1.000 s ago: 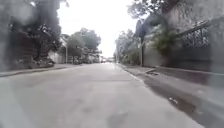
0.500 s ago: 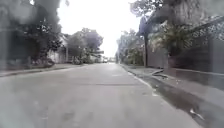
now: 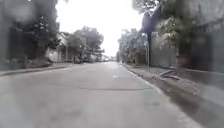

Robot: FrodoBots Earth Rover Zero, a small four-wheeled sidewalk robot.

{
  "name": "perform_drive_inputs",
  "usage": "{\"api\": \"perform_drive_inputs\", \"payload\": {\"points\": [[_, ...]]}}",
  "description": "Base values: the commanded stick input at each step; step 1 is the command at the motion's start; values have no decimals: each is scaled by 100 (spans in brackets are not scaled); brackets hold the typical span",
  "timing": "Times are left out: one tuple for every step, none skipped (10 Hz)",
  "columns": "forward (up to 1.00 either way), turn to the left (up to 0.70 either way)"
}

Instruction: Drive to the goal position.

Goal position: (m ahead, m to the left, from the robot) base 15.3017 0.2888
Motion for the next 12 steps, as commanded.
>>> {"api": "perform_drive_inputs", "payload": {"points": [[100,0],[100,0],[100,0],[100,0],[100,0],[100,0],[100,0],[100,0],[100,0],[100,0],[100,-2],[100,-13]]}}
